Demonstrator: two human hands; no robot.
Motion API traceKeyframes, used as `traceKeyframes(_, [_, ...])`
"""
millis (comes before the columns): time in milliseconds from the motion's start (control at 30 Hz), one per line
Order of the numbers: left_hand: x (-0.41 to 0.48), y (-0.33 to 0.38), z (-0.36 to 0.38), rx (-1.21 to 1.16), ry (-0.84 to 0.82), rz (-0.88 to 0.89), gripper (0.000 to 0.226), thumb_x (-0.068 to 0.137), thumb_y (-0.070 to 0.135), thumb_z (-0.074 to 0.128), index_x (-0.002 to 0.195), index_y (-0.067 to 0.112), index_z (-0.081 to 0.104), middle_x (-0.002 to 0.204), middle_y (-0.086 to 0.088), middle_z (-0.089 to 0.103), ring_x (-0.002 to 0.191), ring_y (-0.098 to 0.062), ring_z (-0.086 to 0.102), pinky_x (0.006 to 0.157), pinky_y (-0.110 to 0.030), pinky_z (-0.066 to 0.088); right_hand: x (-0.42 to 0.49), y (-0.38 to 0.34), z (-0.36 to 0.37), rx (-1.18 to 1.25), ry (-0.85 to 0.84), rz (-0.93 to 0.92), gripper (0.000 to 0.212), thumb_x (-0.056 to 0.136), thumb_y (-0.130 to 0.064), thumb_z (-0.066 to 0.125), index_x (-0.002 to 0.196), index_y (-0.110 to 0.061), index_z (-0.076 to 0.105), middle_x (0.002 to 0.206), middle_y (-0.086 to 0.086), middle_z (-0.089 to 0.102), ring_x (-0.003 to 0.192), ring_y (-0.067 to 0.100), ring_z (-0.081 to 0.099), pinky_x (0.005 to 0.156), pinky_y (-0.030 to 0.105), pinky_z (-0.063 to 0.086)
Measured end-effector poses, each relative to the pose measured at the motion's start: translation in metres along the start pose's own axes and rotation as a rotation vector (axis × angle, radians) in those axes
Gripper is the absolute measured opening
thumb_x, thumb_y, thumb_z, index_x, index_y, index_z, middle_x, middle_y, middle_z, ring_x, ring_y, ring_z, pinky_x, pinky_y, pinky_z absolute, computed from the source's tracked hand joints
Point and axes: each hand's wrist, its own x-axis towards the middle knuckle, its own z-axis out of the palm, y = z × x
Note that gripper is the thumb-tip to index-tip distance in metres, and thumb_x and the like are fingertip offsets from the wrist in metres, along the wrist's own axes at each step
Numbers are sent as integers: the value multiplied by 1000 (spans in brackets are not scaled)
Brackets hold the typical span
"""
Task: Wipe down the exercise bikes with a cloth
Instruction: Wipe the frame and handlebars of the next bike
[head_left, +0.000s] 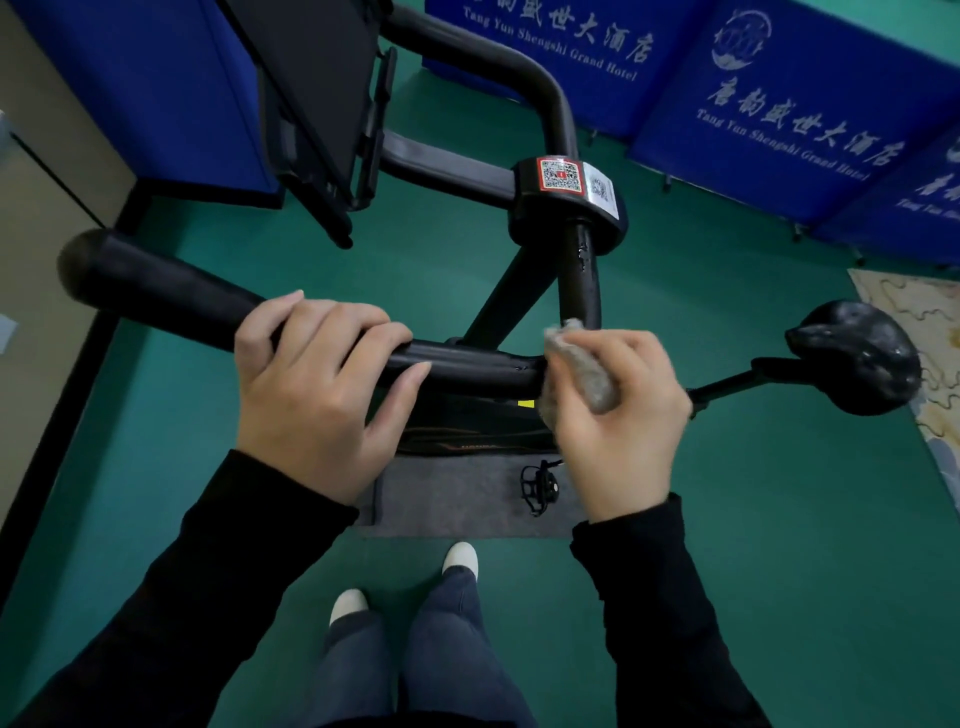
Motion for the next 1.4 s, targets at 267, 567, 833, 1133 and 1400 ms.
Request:
traceKeyframes(267, [-1,-1,2,-2,5,-15,21,91,33,55,88,16,67,91,1,65,89,-20,56,102,-32,22,23,1,-10,-112,-258,-155,9,80,-4,71,88,-5,73,88,8,64,86,27,62,78,27,46])
traceKeyframes(567, [0,2,3,-19,35,-29,20,89,32,58,86,14,67,89,0,66,86,-21,56,99,-33,24,61,-11,-9,-194,-669,-200,8,81,-12,71,88,-13,74,89,4,68,84,19,62,75,16,38])
traceKeyframes(833, [-1,1,4,-10,37,-16,19,88,33,59,85,15,67,89,1,66,85,-22,57,99,-33,25,119,-25,30,-353,-1309,-325,12,85,-24,68,96,-20,72,92,4,72,89,17,65,89,33,50])
traceKeyframes(1133, [0,0,6,9,36,-6,19,86,32,61,86,15,69,90,0,67,84,-21,58,98,-33,26,144,-15,29,-518,-1554,-475,3,83,-28,68,85,-30,70,88,-2,72,86,15,66,86,36,52])
traceKeyframes(1400, [0,3,5,40,36,-36,20,85,32,62,85,14,70,90,0,67,84,-22,60,98,-33,27,150,-19,28,-661,-1549,-618,11,84,-22,64,92,-28,69,91,0,69,86,18,63,83,38,54])
